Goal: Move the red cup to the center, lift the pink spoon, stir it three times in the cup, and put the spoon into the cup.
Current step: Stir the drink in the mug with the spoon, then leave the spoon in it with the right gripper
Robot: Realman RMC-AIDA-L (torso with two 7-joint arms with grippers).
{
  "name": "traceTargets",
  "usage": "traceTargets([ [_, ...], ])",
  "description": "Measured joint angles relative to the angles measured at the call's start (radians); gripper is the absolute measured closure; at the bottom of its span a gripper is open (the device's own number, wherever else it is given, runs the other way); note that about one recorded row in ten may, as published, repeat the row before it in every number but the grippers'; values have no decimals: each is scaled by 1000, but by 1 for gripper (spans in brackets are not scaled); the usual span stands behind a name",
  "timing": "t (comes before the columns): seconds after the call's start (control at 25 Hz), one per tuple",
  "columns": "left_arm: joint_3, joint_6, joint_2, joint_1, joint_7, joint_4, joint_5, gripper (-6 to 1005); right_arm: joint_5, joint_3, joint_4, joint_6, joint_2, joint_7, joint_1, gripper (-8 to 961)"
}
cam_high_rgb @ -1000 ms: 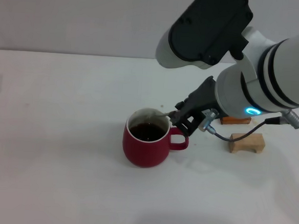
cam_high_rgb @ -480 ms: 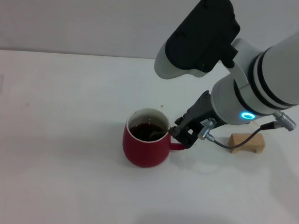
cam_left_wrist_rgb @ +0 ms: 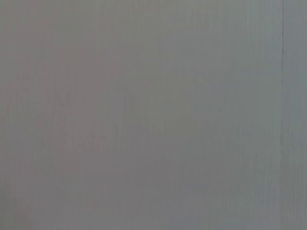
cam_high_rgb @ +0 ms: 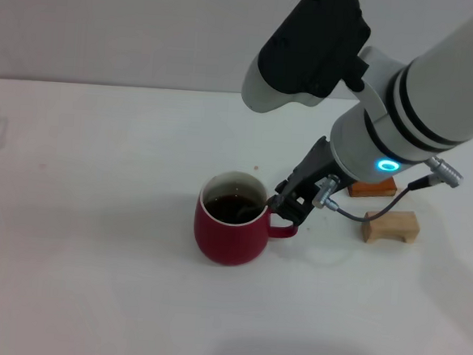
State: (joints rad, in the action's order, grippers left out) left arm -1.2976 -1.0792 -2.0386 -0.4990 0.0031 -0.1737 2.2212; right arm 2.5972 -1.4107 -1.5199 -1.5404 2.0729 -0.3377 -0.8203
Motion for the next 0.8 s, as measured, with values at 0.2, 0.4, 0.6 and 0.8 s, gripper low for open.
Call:
traceTargets([
  [0.2,0,-3,-1,-1,0,-2,0,259,-8,-30,69,0,-1,-33,-42,802],
  [0.4,0,-5,-1,-1,0,-4,0,259,-26,-61,132,-6,-2,-66,-91,802],
  [0.6,0,-5,-2,-6,0,-4,0,260,-38,-82,164,-33,-3,-93,-122,802],
  [0.8,0,-7,-2,-9,0,-4,-1,260,-66,-83,167,-50,-3,-110,-131,802],
])
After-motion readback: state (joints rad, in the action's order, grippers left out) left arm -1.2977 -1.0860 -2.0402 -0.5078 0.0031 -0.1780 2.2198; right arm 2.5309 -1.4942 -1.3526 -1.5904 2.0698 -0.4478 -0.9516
